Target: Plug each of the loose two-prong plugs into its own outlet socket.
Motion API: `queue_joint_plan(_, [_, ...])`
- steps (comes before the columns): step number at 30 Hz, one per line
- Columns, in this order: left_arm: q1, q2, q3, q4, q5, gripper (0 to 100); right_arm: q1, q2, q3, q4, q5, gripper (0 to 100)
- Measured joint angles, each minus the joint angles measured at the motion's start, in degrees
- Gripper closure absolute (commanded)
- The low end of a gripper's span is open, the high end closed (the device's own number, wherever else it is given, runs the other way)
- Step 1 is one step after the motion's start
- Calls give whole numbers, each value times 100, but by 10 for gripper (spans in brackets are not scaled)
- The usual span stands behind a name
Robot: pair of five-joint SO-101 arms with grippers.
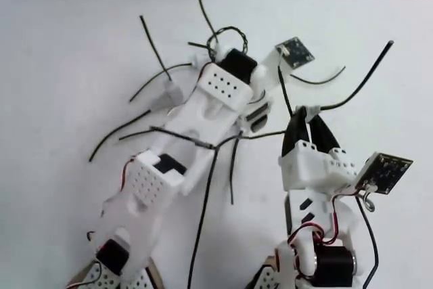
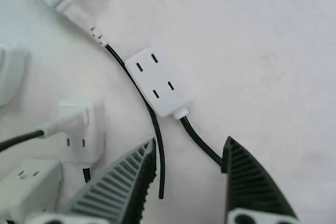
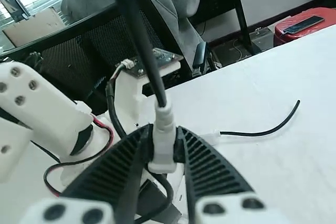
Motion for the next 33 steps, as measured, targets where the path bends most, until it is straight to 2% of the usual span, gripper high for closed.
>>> queue_joint_plan(5, [-255,0,818,-782,404,669,0,44,0,0,0,981])
queue_joint_plan(10, [-396,0,1310,-1415,668,669,-35,35,0,0,0,981])
queue_joint_plan(21, [-378,0,2189,-2655,668,670,-9,44,0,0,0,981])
queue_joint_plan(29, [-316,0,2365,-2998,677,811,-9,44,0,0,0,981])
queue_joint_plan(33, [-167,0,2365,-3051,677,825,-9,44,0,0,0,981])
